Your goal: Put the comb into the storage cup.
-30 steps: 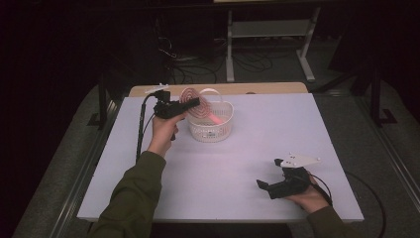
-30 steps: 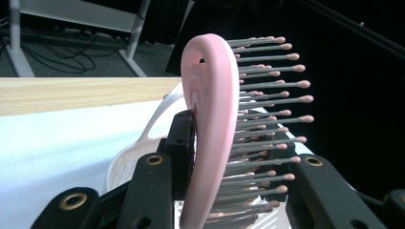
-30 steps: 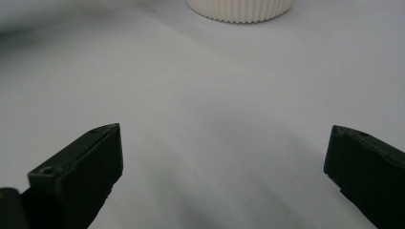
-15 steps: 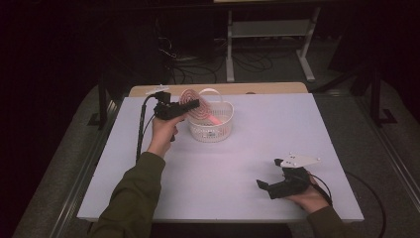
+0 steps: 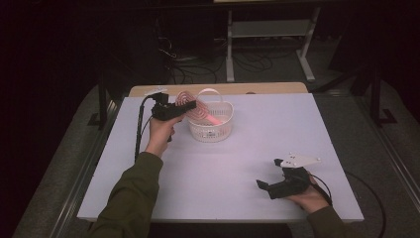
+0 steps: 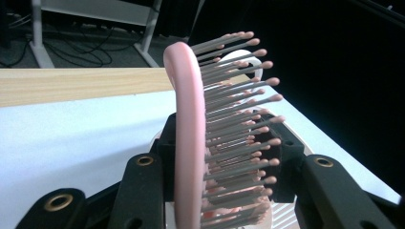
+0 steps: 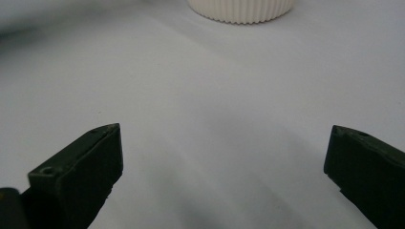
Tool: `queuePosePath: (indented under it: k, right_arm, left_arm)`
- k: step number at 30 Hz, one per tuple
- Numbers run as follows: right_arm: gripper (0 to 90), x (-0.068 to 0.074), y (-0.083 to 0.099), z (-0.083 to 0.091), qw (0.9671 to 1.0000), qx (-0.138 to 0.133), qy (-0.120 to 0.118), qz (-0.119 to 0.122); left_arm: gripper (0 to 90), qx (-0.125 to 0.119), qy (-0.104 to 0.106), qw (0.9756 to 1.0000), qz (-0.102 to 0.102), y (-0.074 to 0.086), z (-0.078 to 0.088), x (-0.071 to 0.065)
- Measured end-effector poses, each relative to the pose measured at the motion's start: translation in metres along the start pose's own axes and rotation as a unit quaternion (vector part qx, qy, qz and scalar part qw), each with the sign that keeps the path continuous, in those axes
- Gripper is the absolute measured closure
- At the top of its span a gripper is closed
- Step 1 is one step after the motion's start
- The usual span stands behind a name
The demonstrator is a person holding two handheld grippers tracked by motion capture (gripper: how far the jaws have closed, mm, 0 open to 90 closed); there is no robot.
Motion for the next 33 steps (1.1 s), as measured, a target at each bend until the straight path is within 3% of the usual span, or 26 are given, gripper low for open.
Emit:
queuePosePath:
  k: [6, 21, 26, 33]
  right_arm:
    - [0.0, 0.000, 0.000, 0.000, 1.0000, 0.001, 0.000, -0.001]
    - [0.0, 0.000, 0.000, 0.000, 1.0000, 0.000, -0.001, -0.001]
    - [0.0, 0.001, 0.000, 0.000, 1.0000, 0.000, -0.001, 0.000]
    - [0.0, 0.001, 0.000, 0.000, 1.0000, 0.000, -0.001, 0.001]
  left_arm:
    - [55.6, 0.002, -0.011, 0.9998, -0.018, 0.000, 0.000, 0.001]
    - [38.5, 0.005, -0.025, 0.9982, -0.054, 0.003, 0.003, 0.002]
    - [30.0, 0.004, -0.044, 0.9953, -0.086, 0.002, 0.007, 0.000]
    - [20.1, 0.008, -0.052, 0.9923, -0.112, 0.004, 0.011, 0.001]
Point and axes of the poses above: each handheld gripper's, and its own axes: z roughly backward along the jaws, y roughly out of its underside, x roughly to its left, the point moved 6 cm from there along -z, roughly forward along the jaws, and after that the axes turned 9 degrees about -y, right-handed, at the moved point
